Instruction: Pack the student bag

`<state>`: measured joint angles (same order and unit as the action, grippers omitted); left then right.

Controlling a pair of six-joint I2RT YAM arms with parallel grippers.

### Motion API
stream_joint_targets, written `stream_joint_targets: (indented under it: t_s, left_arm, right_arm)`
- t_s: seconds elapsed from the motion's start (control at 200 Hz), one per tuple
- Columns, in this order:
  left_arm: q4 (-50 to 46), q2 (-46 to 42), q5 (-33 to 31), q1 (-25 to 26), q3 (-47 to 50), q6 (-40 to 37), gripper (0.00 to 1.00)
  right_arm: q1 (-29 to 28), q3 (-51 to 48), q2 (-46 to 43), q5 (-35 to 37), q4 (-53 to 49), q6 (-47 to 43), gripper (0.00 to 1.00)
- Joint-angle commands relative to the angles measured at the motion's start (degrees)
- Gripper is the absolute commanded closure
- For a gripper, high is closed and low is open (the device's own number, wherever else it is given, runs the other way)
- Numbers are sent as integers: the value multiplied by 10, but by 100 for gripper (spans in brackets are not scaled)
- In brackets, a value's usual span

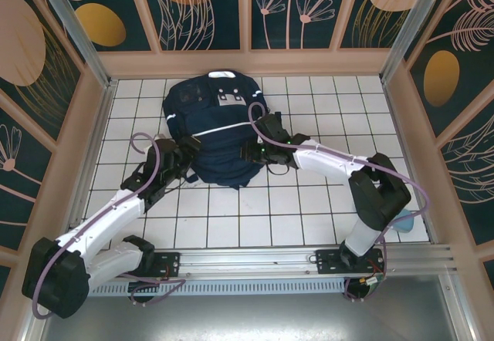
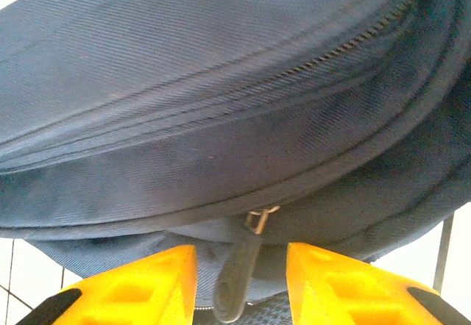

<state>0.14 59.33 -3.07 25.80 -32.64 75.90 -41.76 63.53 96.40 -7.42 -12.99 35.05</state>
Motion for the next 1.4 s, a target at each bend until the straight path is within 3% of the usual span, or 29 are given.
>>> stream_joint_targets:
  t_s: [0.0,0.3,0.475,0.571,0.651,0.831,1.066,1.391]
  left_arm:
    - [-1,-10,14,-2,5,10,33]
    - [20,-8,32,-2,4,18,34]
    - [24,-9,38,-2,6,21,34]
    - [27,-9,42,-2,6,21,34]
    - [30,-9,47,-1,7,22,34]
    - [34,-6,61,14,8,33,35]
    - [68,21,54,77,26,81,36]
    - [102,39,30,82,39,118,43]
  right_arm:
    - [4,20,15,-6,-16,40,63]
    - [6,27,31,-44,3,50,75]
    - [6,35,44,-40,-4,47,77]
    - [6,39,47,-30,-14,42,86]
    - [5,38,38,-21,-16,37,100]
    - [-14,31,-3,-37,14,-21,100]
    - [-57,36,-33,-101,42,-101,100]
    - [-75,29,-50,-132,50,-137,100]
